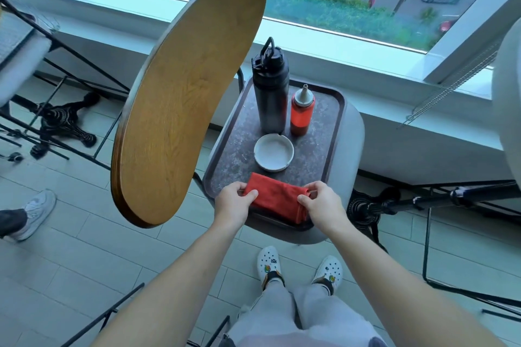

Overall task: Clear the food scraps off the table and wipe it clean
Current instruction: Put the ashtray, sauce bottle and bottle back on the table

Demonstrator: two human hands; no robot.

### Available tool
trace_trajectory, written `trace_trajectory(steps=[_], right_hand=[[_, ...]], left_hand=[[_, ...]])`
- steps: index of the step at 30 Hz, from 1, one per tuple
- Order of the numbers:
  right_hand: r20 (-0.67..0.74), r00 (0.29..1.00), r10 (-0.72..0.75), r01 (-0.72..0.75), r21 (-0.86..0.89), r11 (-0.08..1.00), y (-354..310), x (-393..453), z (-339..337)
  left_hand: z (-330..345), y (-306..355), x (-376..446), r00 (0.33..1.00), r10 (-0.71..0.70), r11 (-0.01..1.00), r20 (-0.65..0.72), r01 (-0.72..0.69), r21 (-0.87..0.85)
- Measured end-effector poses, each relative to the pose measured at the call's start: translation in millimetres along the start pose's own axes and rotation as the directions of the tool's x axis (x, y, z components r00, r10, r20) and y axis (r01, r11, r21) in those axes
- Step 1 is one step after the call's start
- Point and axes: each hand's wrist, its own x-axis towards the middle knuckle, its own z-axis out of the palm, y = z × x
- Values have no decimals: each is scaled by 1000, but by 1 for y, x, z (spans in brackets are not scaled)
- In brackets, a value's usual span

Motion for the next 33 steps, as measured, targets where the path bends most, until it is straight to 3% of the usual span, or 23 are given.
trace_trajectory(steps=[8,15,22,26,33], right_hand=[[-30,997,-71,63,-200,978,-1,4,9],[-47,992,-118,101,-281,954,-1,5,10],[-85,983,-164,129,-318,939,-10,15,1],[-131,975,-181,137,-287,948,-25,32,-11],[-222,958,-184,169,-86,982,-63,69,-29]], left_hand=[[3,-3,6,1000,25,992,-17,-23,121],[-1,-3,11,1000,15,984,-9,-13,175],[-5,18,23,999,-33,939,-35,43,341],[-3,36,27,994,53,946,-99,-18,325],[10,51,41,952,258,965,-165,-245,95]])
